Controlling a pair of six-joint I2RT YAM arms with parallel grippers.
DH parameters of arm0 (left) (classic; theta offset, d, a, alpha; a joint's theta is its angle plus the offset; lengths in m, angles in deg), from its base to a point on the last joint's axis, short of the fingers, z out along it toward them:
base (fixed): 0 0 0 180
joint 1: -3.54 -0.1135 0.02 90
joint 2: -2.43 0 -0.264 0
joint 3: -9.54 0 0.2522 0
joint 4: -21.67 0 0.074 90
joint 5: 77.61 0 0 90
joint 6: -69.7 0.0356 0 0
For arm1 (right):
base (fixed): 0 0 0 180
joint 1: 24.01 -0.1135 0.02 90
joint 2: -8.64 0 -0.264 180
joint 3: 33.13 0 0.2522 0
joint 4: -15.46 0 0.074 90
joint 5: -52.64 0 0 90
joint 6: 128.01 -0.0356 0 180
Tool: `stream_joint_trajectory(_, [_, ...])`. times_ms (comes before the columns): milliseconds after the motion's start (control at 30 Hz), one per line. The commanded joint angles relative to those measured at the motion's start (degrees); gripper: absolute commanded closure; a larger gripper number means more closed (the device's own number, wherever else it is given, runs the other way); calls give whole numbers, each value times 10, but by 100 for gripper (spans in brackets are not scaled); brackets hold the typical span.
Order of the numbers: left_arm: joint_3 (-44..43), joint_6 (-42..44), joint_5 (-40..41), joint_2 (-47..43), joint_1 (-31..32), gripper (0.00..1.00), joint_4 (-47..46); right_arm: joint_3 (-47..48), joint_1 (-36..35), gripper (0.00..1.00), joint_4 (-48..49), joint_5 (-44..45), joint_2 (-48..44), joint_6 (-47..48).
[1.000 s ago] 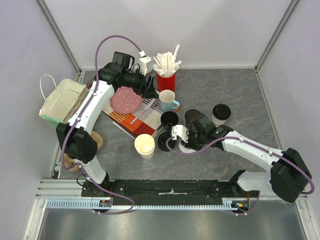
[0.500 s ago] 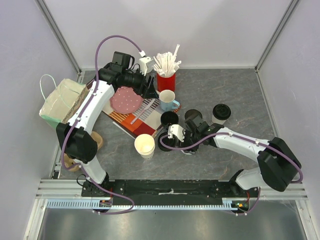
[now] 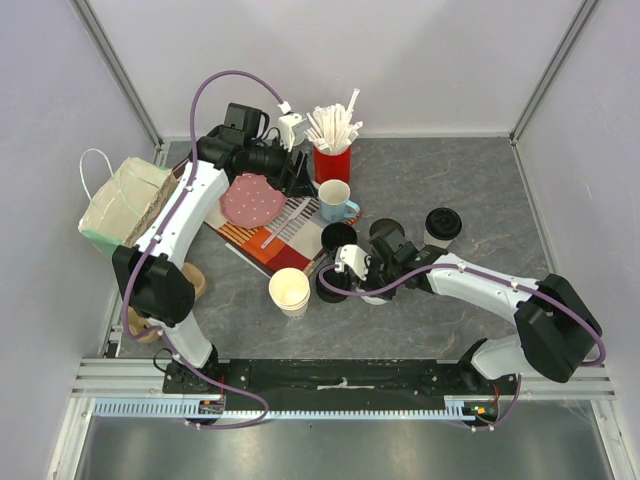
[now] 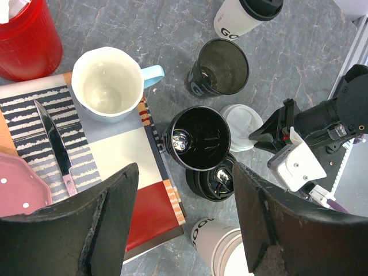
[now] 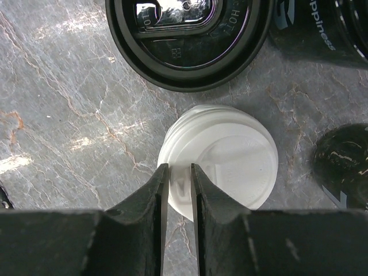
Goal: Pack the takeout coffee
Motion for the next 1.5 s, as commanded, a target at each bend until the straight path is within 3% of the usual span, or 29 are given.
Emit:
stream_joint_trajectory(0, [-7,19,-20,-19,-3,27,-1,22,-4,74,2,-10,-18,-10])
stream_joint_trajectory(400, [-7,20,-23,-21,-3,27,-2,42,-3,89,-28,-10,-26,-18])
stream_joint_trajectory(567, [-8,20,-23,-22,-3,27,-2,51,-4,100,-42,-5,-31,-18])
stream_joint_trajectory(1467, [-8,22,-28,-20,-3,27,-2,110,-2,100,-82,4,-89,-46])
